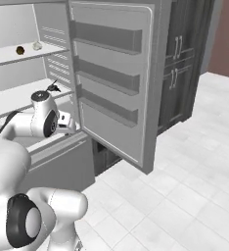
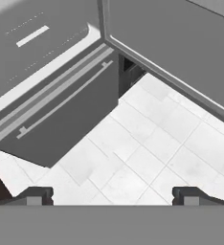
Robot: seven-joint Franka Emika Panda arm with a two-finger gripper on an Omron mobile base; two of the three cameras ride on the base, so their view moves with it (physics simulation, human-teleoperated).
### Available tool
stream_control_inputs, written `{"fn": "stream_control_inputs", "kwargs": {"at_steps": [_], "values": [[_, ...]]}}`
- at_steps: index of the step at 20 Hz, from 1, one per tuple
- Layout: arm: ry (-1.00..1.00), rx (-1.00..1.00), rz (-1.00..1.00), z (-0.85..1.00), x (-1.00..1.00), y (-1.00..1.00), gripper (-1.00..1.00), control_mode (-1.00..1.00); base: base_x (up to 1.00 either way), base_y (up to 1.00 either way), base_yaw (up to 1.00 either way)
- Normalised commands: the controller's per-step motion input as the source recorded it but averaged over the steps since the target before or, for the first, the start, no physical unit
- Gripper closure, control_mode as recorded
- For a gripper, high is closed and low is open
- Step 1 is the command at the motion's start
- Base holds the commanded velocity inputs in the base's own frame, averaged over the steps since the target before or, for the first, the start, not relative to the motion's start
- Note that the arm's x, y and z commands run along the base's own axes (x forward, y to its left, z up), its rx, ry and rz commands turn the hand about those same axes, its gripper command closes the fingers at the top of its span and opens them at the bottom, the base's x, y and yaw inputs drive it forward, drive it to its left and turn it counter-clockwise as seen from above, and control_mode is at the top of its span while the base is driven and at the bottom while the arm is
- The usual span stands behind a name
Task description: Gather the sweet potato and garlic from the fridge and place them on a tray on the dining counter. Then gather the fish and steak from the fridge and place them on the other tray.
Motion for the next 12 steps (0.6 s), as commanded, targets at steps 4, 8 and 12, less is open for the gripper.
{"fn": "stream_control_inputs", "kwargs": {"at_steps": [4,8,12], "values": [[0.00,0.00,0.00,0.00,0.00,0.00,-1.00,1.00,0.26,0.03,0.28],[0.00,0.00,0.00,0.00,0.00,0.00,-1.00,1.00,0.42,-0.05,0.29],[0.00,0.00,0.00,0.00,0.00,0.00,-1.00,1.00,0.57,-0.01,0.26]]}}
